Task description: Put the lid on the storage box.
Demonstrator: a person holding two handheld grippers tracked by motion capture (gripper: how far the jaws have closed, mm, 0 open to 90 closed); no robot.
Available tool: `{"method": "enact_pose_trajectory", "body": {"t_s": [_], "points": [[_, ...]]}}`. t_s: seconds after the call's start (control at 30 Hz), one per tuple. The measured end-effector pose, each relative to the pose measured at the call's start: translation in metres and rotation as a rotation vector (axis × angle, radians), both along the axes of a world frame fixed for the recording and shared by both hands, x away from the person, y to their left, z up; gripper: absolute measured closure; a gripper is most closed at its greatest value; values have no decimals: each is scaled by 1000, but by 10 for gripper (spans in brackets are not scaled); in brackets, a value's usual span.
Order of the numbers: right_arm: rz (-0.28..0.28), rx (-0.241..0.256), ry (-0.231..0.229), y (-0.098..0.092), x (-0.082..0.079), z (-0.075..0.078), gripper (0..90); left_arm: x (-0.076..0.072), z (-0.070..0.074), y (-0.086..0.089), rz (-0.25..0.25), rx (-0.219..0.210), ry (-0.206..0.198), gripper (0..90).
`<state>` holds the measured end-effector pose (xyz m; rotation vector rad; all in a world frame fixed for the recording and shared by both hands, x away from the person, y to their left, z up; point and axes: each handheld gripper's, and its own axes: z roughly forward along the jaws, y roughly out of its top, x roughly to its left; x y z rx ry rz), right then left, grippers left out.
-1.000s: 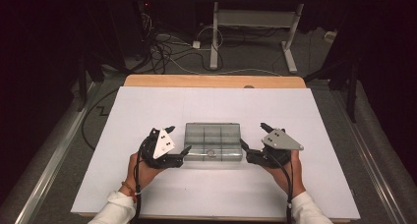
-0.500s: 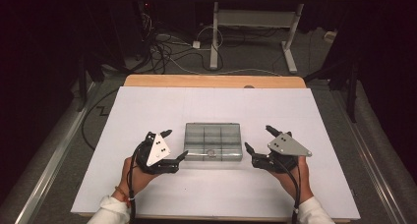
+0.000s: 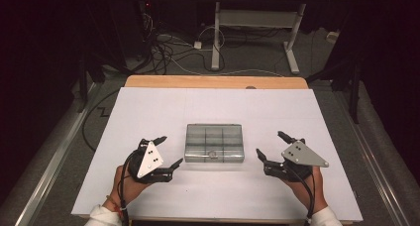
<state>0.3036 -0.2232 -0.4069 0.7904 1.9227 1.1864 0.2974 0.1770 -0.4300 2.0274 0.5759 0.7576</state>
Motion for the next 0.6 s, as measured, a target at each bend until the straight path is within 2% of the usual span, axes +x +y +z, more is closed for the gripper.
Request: {"method": "enact_pose_trajectory", "body": {"t_s": [0.27,0.6], "points": [[0,-18,-3,-10,-9,-4,176,-8,-6,12,9,5,7,191],[-9,-34,11,-23,-19,-10,176,-19,-11,33,19,31,6,190]]}}
